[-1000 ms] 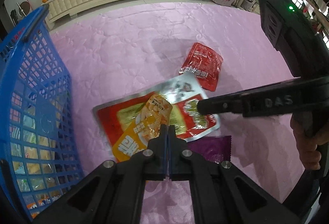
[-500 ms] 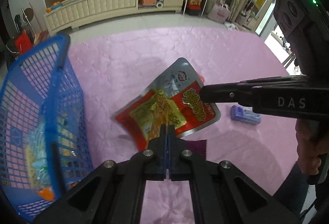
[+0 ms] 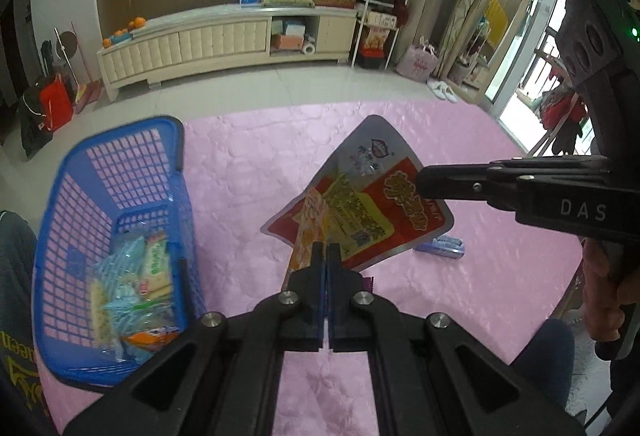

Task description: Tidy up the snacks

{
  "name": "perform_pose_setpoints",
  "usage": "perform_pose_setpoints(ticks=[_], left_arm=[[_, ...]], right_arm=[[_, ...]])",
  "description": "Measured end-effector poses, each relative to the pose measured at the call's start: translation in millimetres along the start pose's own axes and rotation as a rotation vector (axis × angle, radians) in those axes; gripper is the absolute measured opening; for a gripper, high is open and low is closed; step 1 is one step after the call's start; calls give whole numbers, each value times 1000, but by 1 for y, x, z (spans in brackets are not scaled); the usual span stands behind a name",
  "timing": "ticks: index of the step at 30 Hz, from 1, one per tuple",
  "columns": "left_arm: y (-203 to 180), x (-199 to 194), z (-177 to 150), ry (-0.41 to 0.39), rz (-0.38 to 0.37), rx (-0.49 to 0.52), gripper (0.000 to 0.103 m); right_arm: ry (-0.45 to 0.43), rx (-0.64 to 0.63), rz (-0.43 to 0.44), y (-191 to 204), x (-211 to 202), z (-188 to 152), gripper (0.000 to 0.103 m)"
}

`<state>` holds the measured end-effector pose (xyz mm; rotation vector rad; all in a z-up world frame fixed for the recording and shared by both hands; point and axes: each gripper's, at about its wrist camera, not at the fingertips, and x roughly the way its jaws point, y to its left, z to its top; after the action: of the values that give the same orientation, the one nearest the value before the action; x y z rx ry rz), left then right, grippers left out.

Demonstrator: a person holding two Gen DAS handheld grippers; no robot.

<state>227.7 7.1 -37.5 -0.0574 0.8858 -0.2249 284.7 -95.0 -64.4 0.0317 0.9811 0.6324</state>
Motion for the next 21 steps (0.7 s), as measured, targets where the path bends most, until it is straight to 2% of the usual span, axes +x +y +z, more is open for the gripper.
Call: perform_pose_setpoints(ticks=[11,21], left_arm=[[35,-51,8,-96,41,-27,0],[76,-87,7,-125,101,-71,0]], right_arm=[[-107,-71,6,52,-32,17,2],[-143,-128,74,101,-21,40,2]])
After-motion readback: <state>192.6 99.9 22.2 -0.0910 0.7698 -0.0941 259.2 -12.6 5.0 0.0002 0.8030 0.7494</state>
